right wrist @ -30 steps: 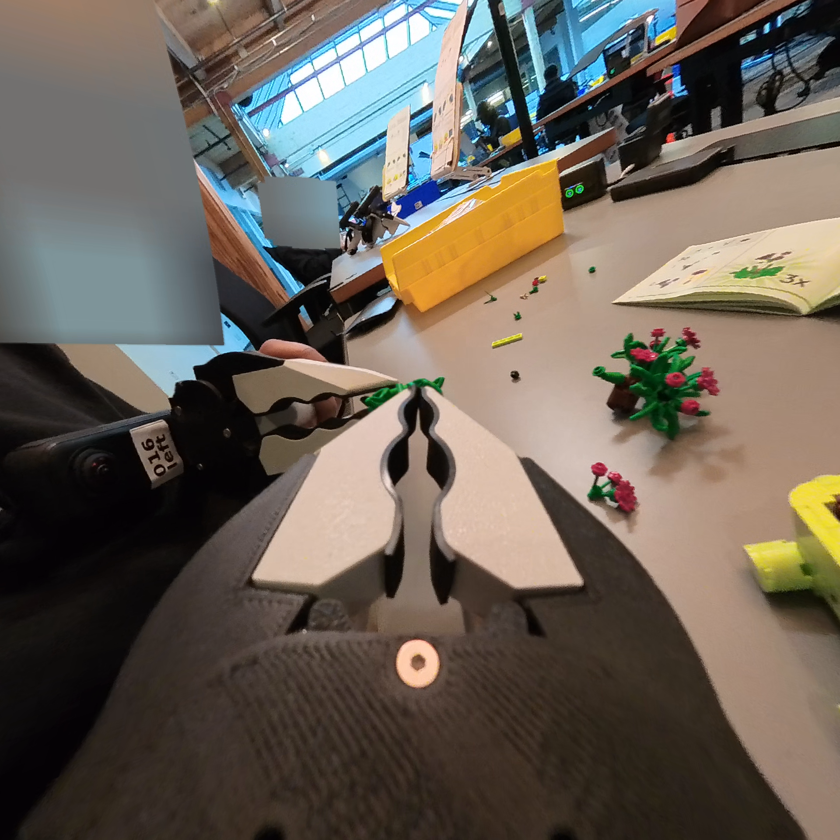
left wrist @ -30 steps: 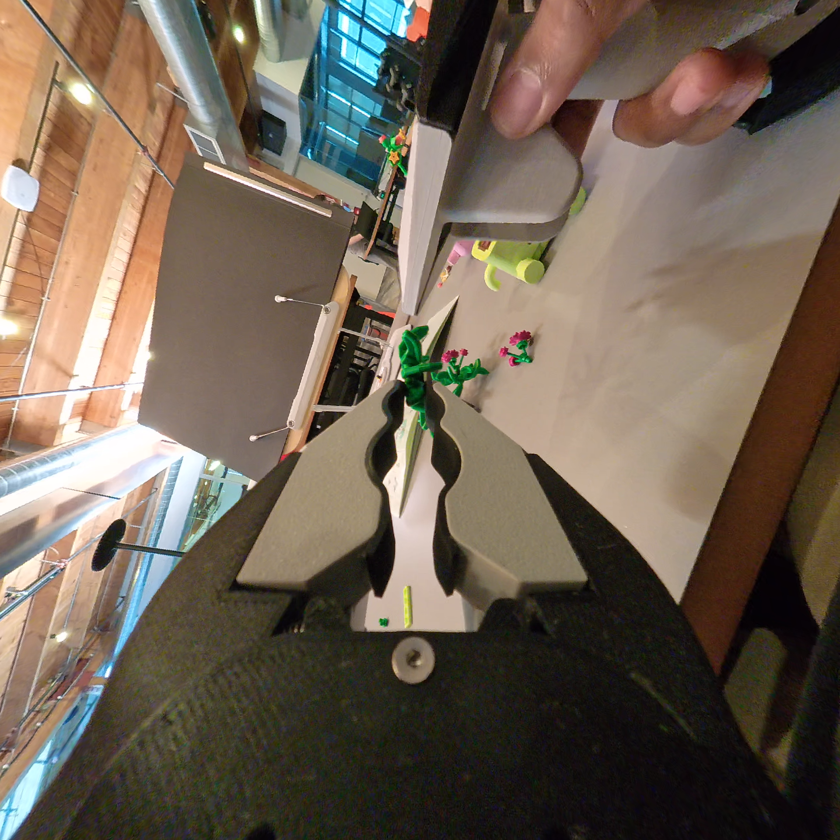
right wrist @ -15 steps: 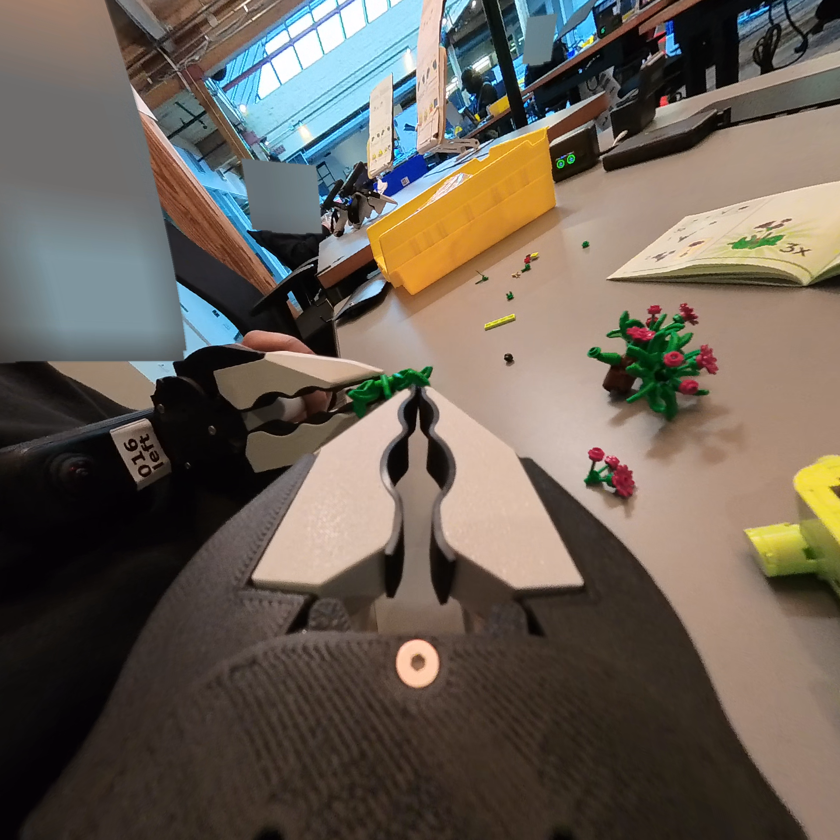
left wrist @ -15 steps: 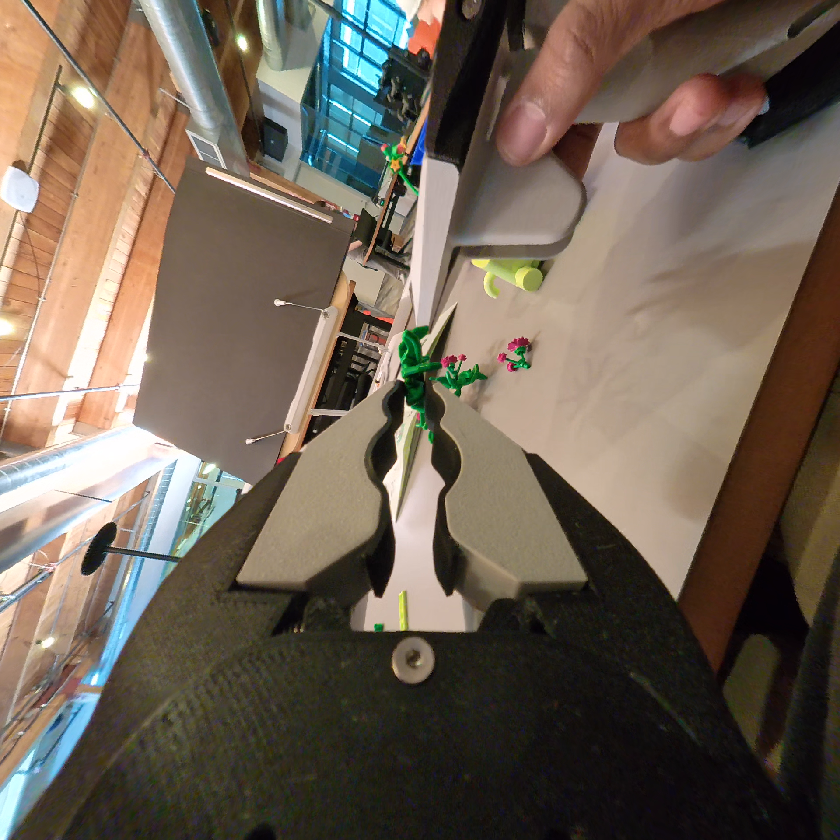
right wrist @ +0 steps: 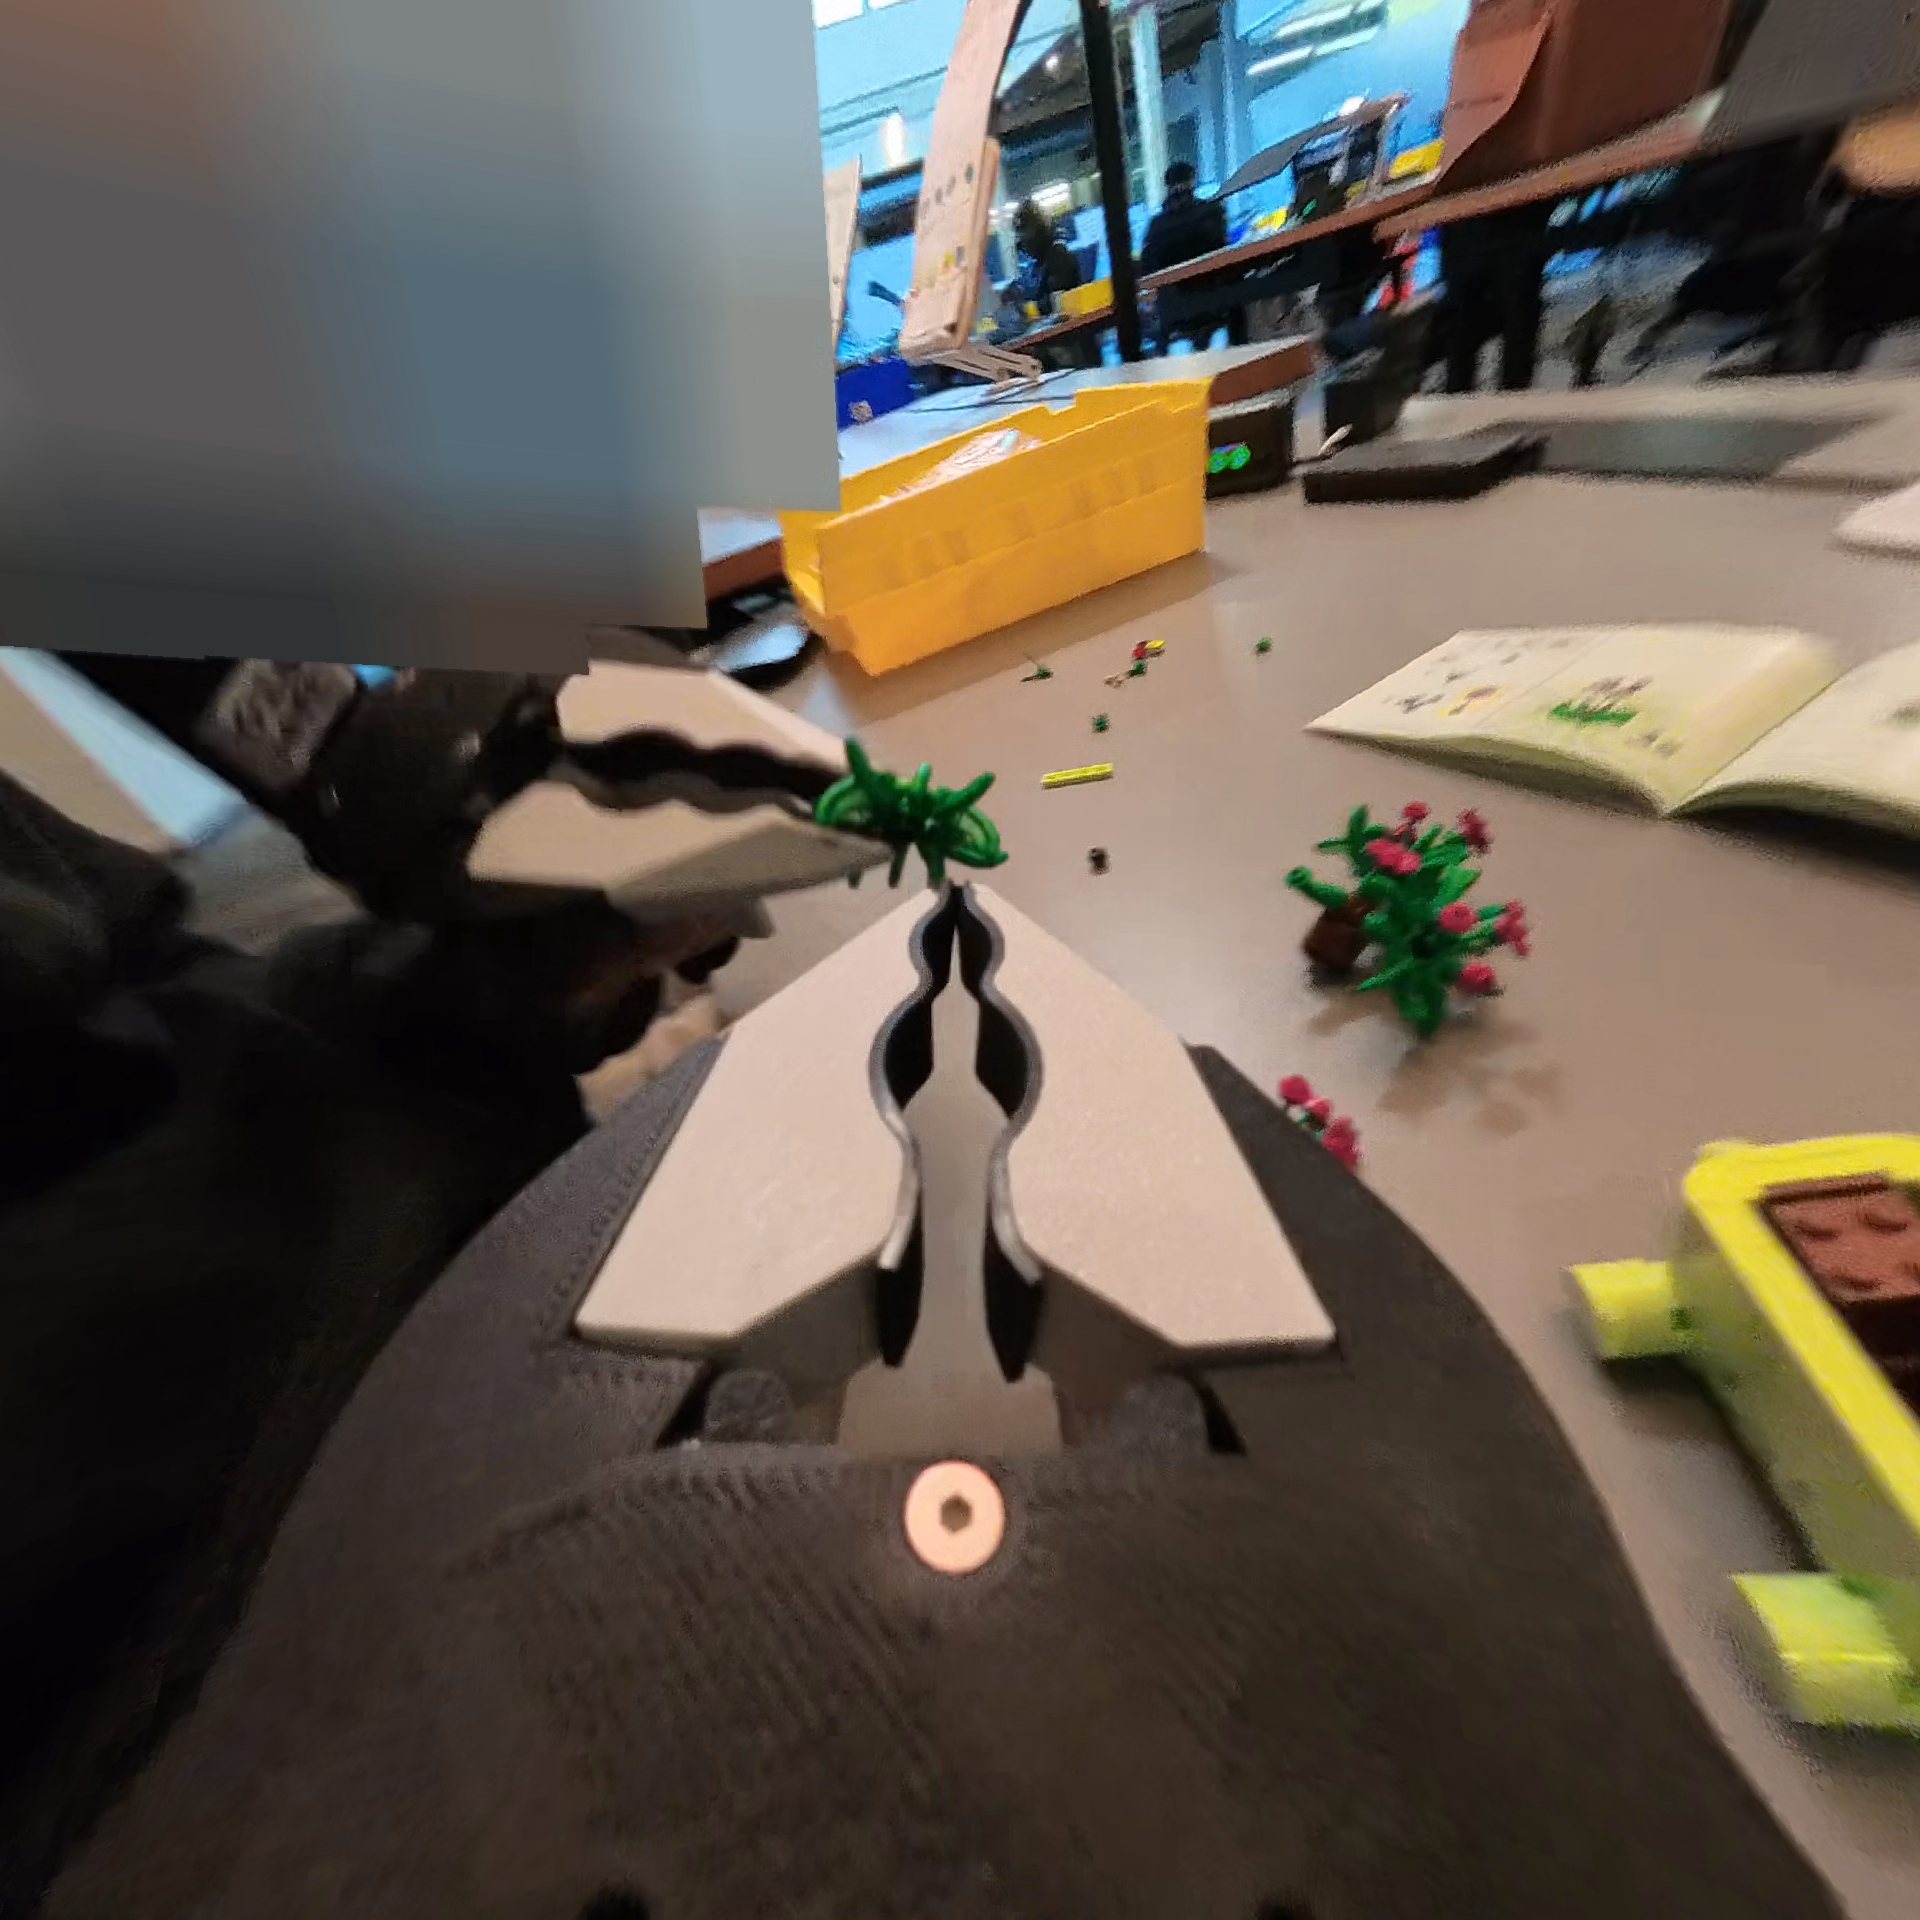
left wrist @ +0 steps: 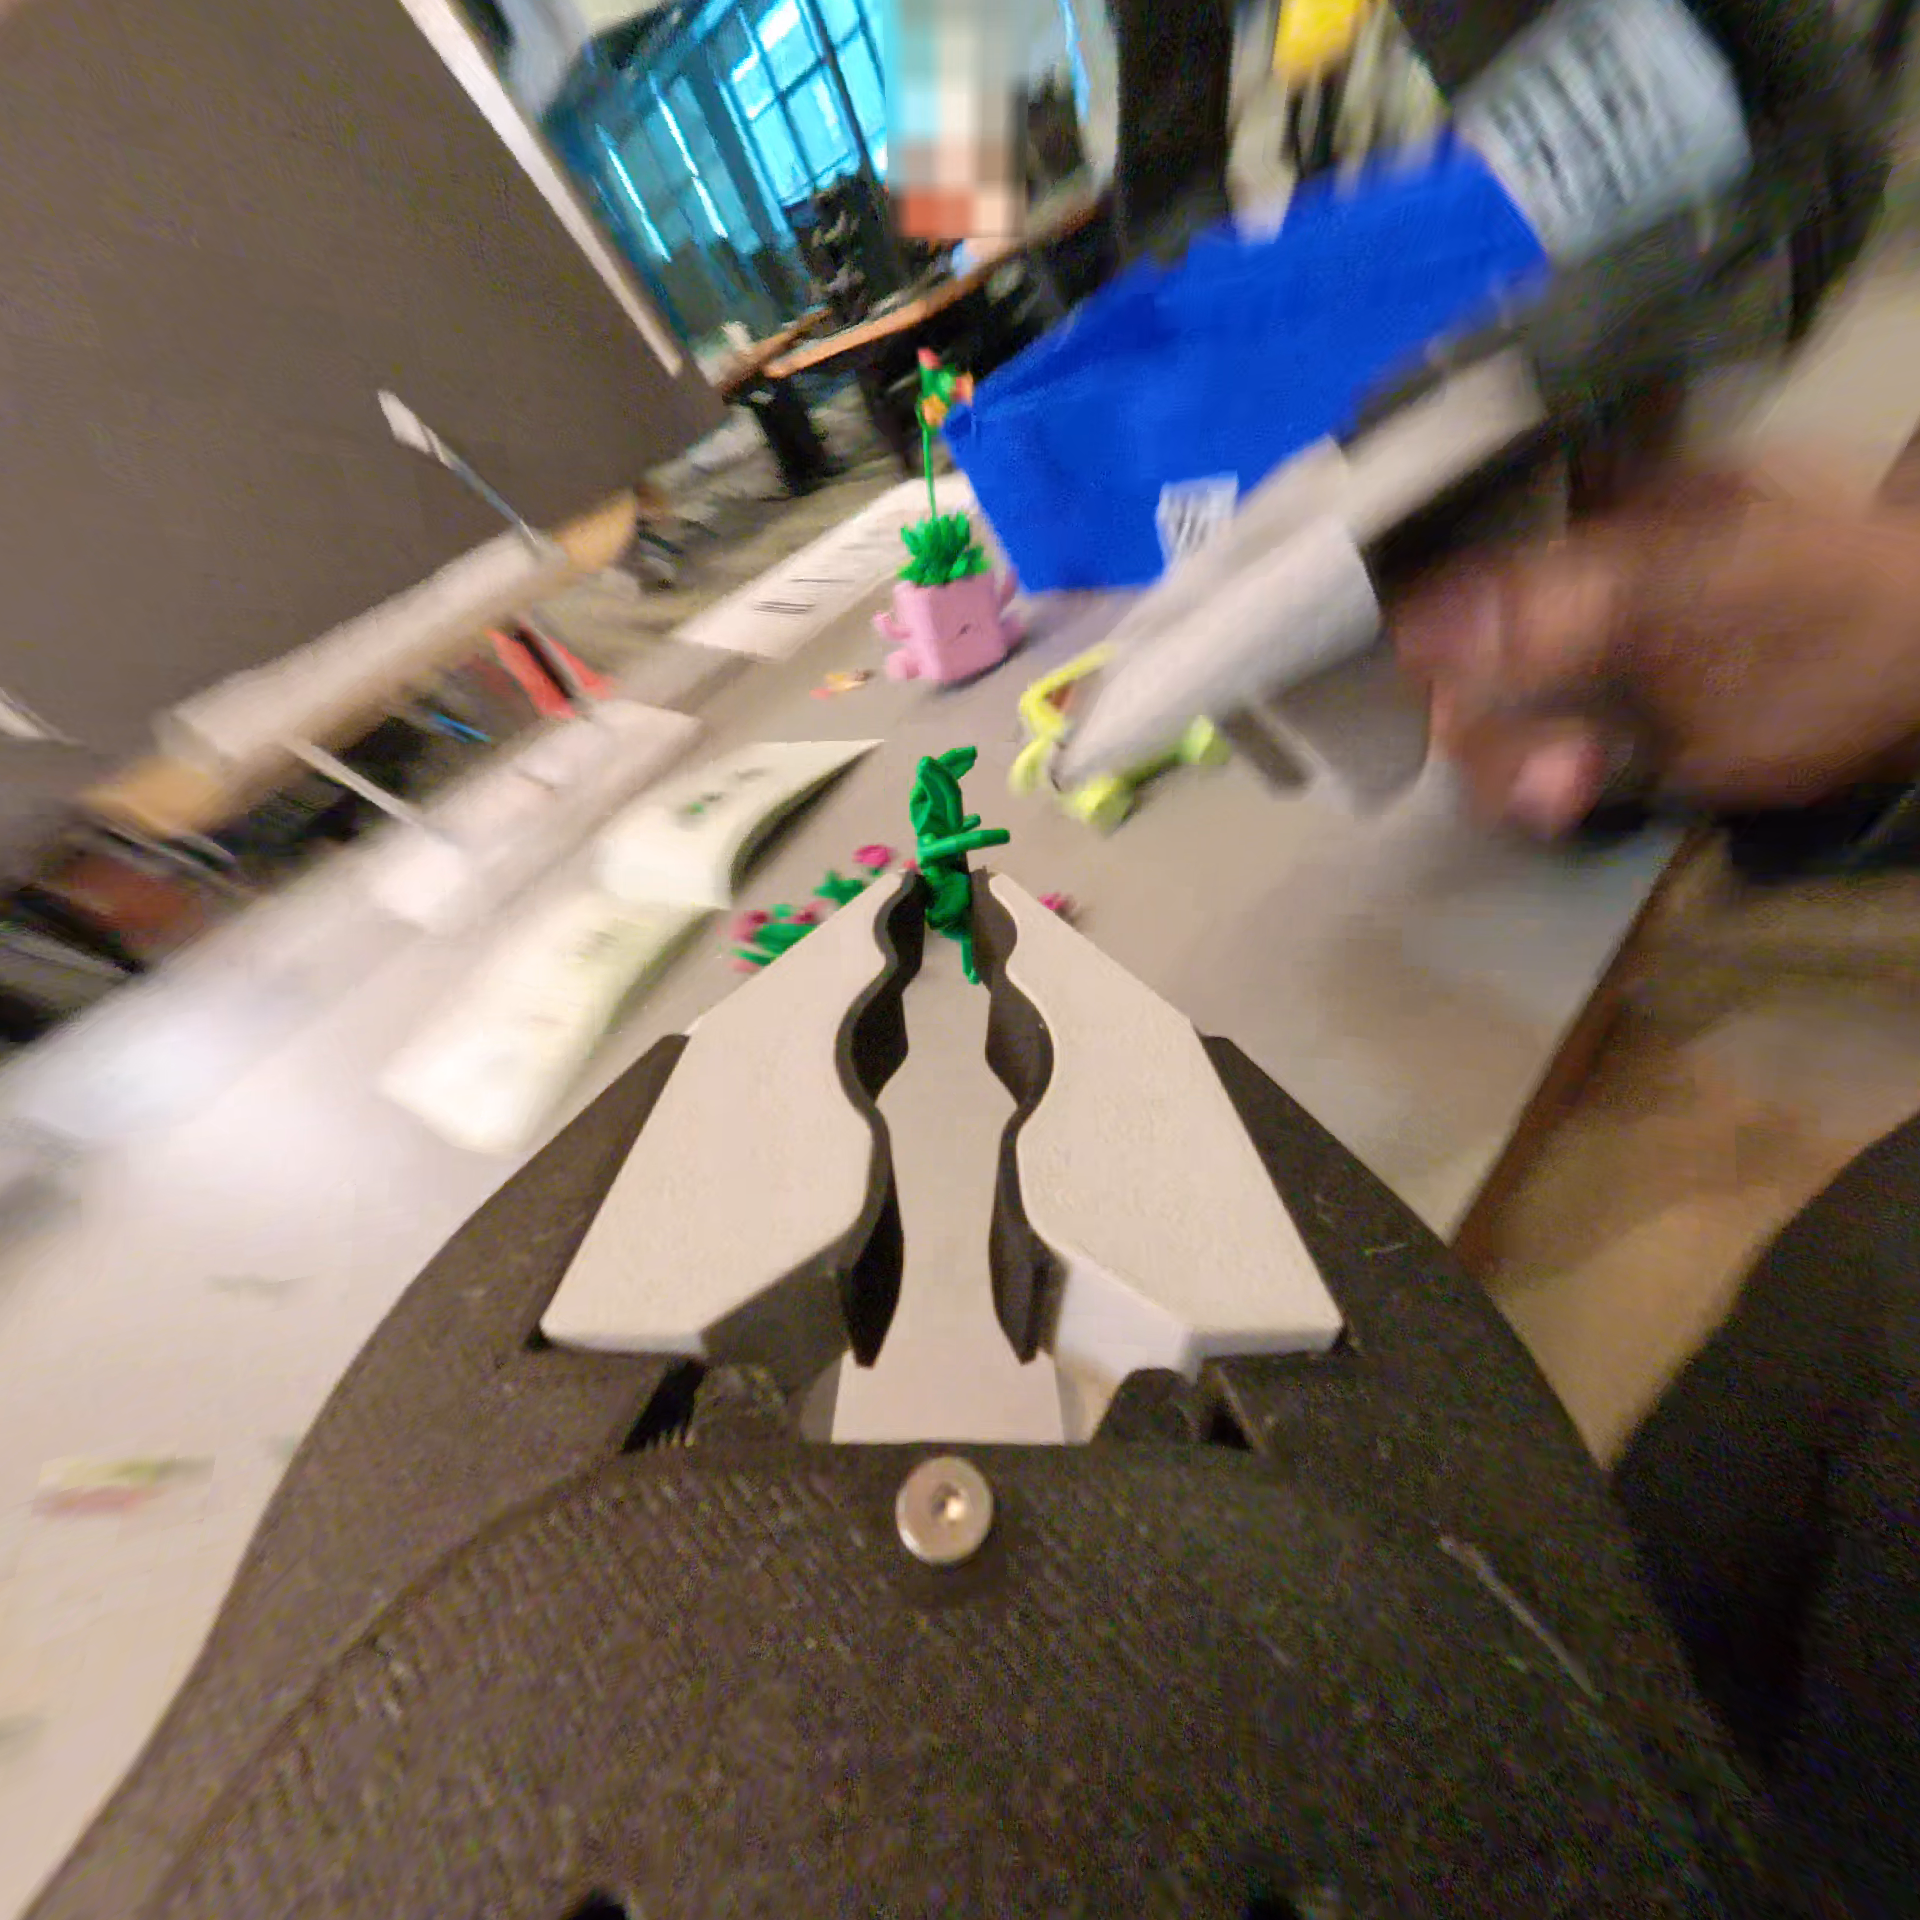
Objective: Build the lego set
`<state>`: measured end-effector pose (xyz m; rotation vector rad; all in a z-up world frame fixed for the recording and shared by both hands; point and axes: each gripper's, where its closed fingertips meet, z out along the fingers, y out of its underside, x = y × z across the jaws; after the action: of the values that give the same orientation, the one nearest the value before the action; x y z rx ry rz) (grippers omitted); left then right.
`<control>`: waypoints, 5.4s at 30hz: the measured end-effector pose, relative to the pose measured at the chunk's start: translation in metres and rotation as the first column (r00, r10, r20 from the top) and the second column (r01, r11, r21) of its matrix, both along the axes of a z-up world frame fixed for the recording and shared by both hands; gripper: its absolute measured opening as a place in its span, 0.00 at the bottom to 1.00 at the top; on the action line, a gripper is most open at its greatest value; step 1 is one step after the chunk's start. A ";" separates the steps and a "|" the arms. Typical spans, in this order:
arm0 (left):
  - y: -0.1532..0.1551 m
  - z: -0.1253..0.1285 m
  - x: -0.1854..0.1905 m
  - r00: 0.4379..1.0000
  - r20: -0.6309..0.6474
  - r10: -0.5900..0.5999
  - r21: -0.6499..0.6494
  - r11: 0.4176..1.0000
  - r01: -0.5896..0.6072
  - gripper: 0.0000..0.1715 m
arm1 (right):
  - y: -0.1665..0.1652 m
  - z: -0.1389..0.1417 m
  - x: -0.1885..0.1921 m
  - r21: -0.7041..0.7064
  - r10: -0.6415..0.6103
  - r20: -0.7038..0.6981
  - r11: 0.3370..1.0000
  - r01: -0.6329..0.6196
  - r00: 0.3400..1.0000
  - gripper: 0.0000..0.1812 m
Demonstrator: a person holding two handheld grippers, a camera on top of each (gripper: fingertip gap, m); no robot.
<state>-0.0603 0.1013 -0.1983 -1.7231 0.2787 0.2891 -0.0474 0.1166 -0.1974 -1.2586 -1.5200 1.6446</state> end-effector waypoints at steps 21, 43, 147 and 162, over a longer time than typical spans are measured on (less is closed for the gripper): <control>0.005 0.001 0.019 0.551 0.785 -0.283 0.139 0.947 0.289 0.03 | -0.016 0.002 0.000 0.631 -0.094 -0.202 0.749 0.203 0.975 0.05; 0.011 -0.033 0.021 0.661 0.738 -0.132 -0.089 0.953 0.290 0.03 | -0.014 -0.034 0.002 0.844 -0.066 -0.097 0.524 0.117 0.993 0.05; 0.010 -0.057 0.026 0.586 0.809 -0.047 -0.204 0.912 0.355 0.04 | -0.011 -0.052 0.007 0.773 -0.036 0.011 0.634 0.014 0.999 0.03; 0.010 -0.061 0.027 0.636 0.771 -0.039 -0.243 0.905 0.349 0.03 | -0.013 -0.060 0.008 0.695 -0.016 0.091 0.717 -0.053 0.996 0.05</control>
<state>-0.0336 0.1108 -0.2595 -2.0097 -0.1144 -0.7097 -0.0397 0.1034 -0.2579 -0.8853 -1.9516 0.8487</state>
